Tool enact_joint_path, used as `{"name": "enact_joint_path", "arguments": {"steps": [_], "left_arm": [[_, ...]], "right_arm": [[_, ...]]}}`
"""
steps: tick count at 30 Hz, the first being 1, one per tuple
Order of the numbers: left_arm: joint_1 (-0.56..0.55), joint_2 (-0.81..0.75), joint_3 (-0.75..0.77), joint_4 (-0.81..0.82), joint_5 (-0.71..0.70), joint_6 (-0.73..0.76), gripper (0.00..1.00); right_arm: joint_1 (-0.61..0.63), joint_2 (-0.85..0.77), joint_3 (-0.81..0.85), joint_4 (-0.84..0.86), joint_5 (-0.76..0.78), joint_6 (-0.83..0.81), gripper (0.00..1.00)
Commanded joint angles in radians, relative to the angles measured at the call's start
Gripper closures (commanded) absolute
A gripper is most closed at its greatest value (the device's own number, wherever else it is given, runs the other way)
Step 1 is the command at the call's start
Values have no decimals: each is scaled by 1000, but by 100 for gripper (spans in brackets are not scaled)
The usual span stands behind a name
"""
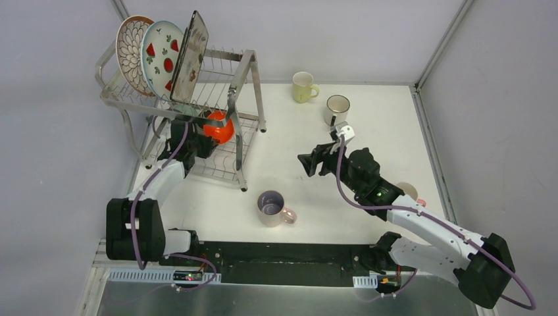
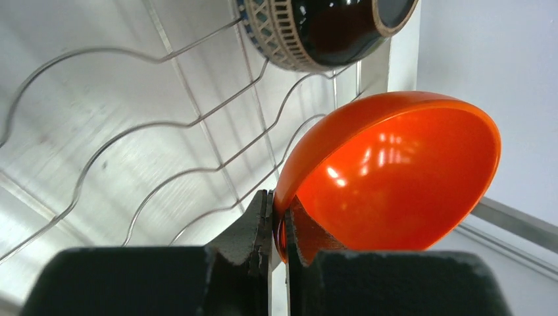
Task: Load the mixed dishes into the dish rack
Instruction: Pick up the bowl from the dish rack.
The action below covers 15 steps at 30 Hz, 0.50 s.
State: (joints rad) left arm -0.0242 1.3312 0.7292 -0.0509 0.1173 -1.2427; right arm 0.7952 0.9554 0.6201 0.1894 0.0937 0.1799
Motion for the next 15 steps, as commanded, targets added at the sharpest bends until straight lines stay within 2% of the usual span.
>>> {"name": "enact_joint_path", "arguments": {"steps": [1, 15], "left_arm": [[6, -129, -19, -162, -80, -2, 100], [7, -489, -129, -515, -80, 30, 100]], "right_arm": [[-1, -35, 63, -26, 11, 90, 26], [42, 50, 143, -62, -53, 273, 25]]}}
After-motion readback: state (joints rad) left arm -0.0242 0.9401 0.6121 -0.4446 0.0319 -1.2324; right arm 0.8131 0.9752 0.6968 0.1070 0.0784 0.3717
